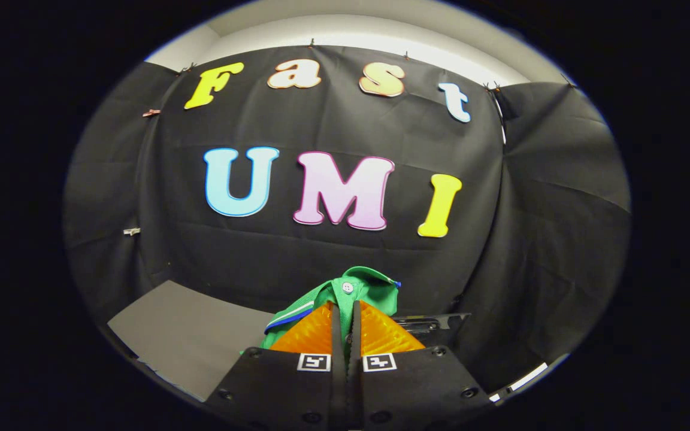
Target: Put the clothes into the washing machine and then close the washing machine lid.
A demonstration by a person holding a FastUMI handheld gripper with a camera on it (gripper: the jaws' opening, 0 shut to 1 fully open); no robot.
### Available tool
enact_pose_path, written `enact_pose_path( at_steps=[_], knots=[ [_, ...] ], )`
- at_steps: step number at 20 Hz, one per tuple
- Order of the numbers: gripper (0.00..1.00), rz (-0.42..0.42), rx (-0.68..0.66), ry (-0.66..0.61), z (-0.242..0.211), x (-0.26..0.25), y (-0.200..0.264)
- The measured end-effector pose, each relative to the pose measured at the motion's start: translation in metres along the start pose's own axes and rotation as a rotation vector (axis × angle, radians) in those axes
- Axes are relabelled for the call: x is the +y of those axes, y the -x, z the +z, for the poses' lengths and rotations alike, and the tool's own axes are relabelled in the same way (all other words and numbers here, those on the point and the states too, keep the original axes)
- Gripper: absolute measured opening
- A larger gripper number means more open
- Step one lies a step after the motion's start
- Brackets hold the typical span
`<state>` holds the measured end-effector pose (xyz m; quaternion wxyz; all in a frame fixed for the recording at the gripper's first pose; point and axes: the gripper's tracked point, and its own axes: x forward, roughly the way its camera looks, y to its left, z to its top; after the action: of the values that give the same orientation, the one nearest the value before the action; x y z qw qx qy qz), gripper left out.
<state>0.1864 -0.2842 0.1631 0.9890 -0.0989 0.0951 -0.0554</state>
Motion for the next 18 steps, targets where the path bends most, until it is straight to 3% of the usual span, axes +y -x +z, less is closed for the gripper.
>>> enact_pose_path(
  at_steps=[9,18],
  knots=[
    [0.05,-0.084,0.077,-0.018,-0.067,-0.071,-0.031],
    [0.05,-0.121,0.215,0.006,-0.171,-0.095,-0.062]
  ],
)
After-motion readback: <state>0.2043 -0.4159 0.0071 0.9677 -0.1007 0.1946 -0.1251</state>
